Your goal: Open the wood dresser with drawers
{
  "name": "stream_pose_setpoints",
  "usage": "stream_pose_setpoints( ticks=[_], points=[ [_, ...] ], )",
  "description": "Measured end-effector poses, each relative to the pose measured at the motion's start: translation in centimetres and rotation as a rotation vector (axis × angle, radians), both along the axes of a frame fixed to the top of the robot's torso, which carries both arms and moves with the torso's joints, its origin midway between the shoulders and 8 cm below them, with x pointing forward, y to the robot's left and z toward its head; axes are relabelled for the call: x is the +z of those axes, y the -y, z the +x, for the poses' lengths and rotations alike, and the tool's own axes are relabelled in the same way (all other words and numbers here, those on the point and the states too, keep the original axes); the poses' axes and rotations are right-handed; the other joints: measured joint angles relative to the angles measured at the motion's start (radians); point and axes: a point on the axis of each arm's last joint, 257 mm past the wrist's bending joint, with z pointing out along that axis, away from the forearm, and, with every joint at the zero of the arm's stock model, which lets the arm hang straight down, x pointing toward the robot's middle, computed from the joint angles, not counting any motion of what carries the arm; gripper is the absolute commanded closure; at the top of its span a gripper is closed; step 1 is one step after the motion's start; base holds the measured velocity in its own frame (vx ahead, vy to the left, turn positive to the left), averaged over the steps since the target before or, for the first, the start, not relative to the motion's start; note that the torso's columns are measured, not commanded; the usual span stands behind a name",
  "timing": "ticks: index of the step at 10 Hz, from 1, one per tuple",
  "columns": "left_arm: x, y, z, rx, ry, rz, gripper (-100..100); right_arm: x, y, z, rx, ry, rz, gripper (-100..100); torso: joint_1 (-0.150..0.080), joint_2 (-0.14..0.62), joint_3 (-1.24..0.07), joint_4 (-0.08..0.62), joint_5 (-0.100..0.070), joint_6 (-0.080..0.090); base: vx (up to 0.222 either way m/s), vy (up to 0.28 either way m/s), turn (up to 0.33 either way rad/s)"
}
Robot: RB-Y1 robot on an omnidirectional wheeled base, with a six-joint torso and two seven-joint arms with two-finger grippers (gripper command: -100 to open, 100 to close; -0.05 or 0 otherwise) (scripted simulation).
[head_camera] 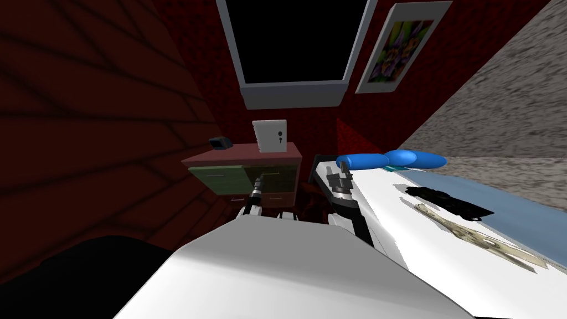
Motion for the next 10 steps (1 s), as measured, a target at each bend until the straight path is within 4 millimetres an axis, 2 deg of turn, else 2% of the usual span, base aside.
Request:
stream_pose_setpoints(
  ticks=[6,7,10],
  points=[
    [0.3,7.1,0.7,-0.092,-0.008,-0.001,100,0.0,0.0,0.0,0.000,0.000,0.000,0,-0.002,0.000,-0.001,0.001,-0.002,-0.001,-0.110,0.036,0.147],
    [0.3,7.2,0.6,-0.094,-0.009,0.001,-100,0.0,0.0,0.0,0.000,0.000,0.000,0,-0.003,-0.003,-0.003,0.001,-0.002,0.000,-0.010,0.003,-0.009],
    [-0.5,6.2,0.4,-0.117,-0.024,0.072,-100,0.0,0.0,0.0,0.000,0.000,0.000,0,-0.002,-0.002,-0.002,0.001,-0.002,0.000,0.012,-0.002,0.002]
  ],
)
